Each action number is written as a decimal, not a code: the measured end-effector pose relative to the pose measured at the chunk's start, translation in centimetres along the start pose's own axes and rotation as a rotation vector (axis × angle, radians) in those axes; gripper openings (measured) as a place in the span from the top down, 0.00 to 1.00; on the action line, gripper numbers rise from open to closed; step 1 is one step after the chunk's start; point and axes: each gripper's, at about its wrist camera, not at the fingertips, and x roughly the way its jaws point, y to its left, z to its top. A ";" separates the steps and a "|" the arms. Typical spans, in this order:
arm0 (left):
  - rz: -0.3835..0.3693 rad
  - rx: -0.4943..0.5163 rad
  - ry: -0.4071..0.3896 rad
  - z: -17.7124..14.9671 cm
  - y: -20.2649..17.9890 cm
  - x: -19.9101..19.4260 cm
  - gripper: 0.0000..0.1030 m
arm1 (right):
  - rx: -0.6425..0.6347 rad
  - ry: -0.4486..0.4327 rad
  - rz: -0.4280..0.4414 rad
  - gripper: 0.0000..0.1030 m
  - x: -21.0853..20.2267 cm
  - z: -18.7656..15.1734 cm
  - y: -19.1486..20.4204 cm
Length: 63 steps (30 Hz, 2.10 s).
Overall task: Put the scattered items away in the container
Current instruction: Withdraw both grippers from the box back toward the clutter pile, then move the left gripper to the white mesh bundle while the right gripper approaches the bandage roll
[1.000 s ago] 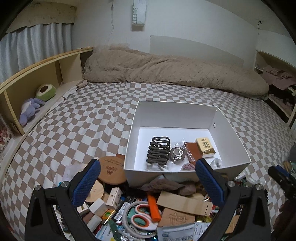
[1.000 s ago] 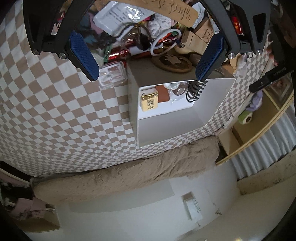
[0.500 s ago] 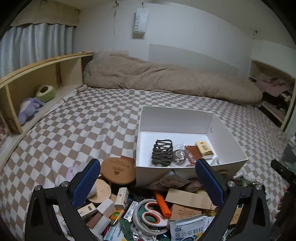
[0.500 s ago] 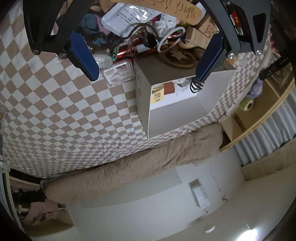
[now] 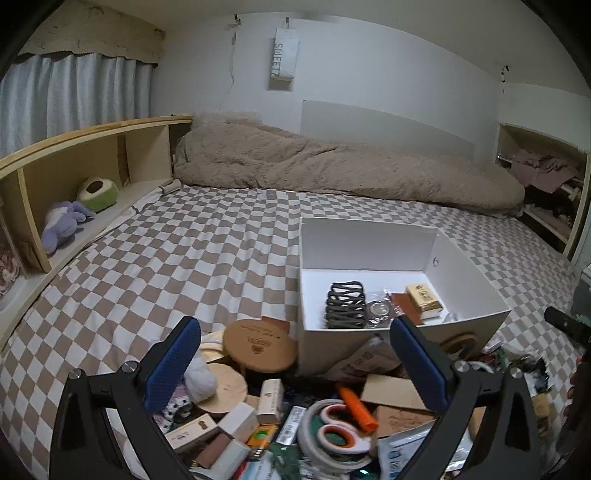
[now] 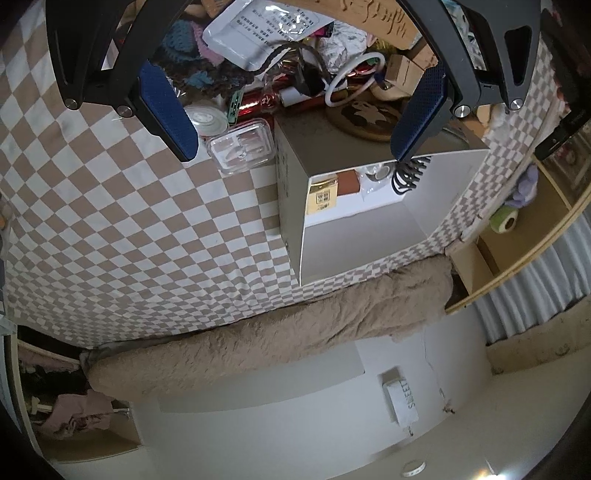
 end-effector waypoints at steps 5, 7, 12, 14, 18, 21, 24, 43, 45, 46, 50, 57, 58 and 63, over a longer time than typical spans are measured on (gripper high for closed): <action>0.004 -0.051 0.005 -0.5 1.7 0.1 0.00 | -0.014 0.018 -0.007 0.00 0.4 -0.3 0.5; 0.007 -0.071 0.010 -0.7 2.5 0.1 0.00 | -0.014 0.025 -0.005 0.00 0.5 -0.4 0.6; 0.029 -0.132 0.020 -1.3 4.8 0.0 0.00 | -0.018 0.042 -0.012 0.00 0.8 -0.6 0.7; 0.043 -0.165 0.030 -1.6 5.8 0.0 0.00 | -0.016 0.049 -0.013 0.00 0.9 -0.7 0.6; 0.085 -0.214 0.074 -2.1 7.5 0.7 0.00 | -0.011 0.060 -0.018 0.00 1.1 -0.7 0.5; 0.129 -0.256 0.110 -2.6 8.7 1.5 0.00 | 0.000 0.073 -0.027 0.00 1.3 -0.8 0.3; 0.164 -0.286 0.150 -3.3 9.6 2.6 0.00 | 0.028 0.085 -0.016 0.00 1.4 -0.8 -0.2; 0.015 -0.394 0.200 -5.1 11.3 6.1 0.00 | 0.159 0.047 -0.090 0.00 1.4 -0.4 -3.0; 0.011 -0.384 0.178 -4.8 11.3 6.0 0.00 | 0.149 0.030 -0.088 0.00 1.4 -0.4 -3.0; 0.006 -0.381 0.170 -4.6 11.3 6.0 0.00 | 0.146 0.022 -0.103 0.00 1.3 -0.4 -2.9; -0.039 -0.403 0.169 -4.4 11.2 6.5 0.00 | 0.152 0.042 -0.099 0.00 1.6 -0.5 -3.0; -0.045 -0.369 0.197 -3.9 10.3 8.2 0.14 | 0.179 0.108 -0.135 0.00 2.2 -0.6 -4.5; -0.042 -0.365 0.207 -4.1 10.2 8.5 0.17 | 0.202 0.109 -0.135 0.00 2.2 -0.6 -5.1; 0.009 -0.329 0.267 -4.8 9.7 10.1 0.32 | 0.364 0.122 -0.061 0.00 1.5 -0.4 -8.5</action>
